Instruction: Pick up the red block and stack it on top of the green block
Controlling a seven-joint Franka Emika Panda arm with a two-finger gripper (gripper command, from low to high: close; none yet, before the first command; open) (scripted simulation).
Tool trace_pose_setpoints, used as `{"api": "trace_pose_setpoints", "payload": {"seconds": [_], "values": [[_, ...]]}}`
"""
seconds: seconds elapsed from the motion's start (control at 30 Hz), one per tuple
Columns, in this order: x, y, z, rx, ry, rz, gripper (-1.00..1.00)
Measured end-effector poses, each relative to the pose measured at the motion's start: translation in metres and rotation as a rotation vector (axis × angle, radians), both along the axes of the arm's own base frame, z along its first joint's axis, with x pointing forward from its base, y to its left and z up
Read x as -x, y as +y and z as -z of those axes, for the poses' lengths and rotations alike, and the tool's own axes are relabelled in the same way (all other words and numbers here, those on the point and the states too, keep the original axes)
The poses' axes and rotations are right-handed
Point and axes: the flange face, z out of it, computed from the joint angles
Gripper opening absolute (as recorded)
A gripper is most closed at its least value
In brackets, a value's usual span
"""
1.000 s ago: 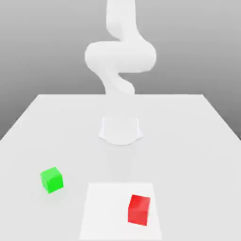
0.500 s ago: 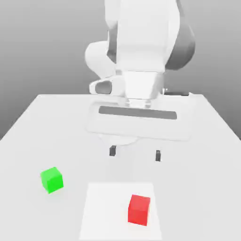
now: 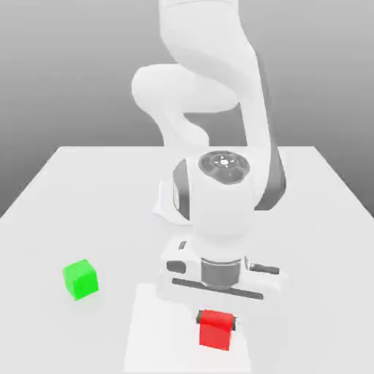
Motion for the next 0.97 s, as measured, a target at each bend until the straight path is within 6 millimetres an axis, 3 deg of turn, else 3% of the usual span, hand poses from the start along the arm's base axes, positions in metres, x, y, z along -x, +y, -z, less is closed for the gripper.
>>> {"api": "trace_pose_setpoints", "payload": {"seconds": [0.07,0.23,0.27,0.37,0.47,0.63,0.73,0.87,0.9,0.97], "values": [[0.000,0.000,0.002,0.000,0.001,0.000,-1.00],[0.000,0.000,-0.047,0.000,0.001,0.000,-1.00],[0.002,-0.009,-0.056,0.003,0.001,0.028,-1.00],[0.017,-0.095,-0.069,0.016,0.003,0.285,-1.00],[0.049,-0.171,-0.079,0.021,0.005,0.551,-1.00],[0.117,-0.250,-0.094,0.006,0.002,0.929,-1.00],[0.130,-0.263,-0.075,0.000,0.001,1.000,-1.00],[0.132,-0.264,-0.037,-0.001,0.001,1.009,-1.00],[0.133,-0.264,-0.032,-0.001,0.002,1.009,1.00],[0.133,-0.264,-0.032,-0.001,0.002,1.009,1.00]]}}
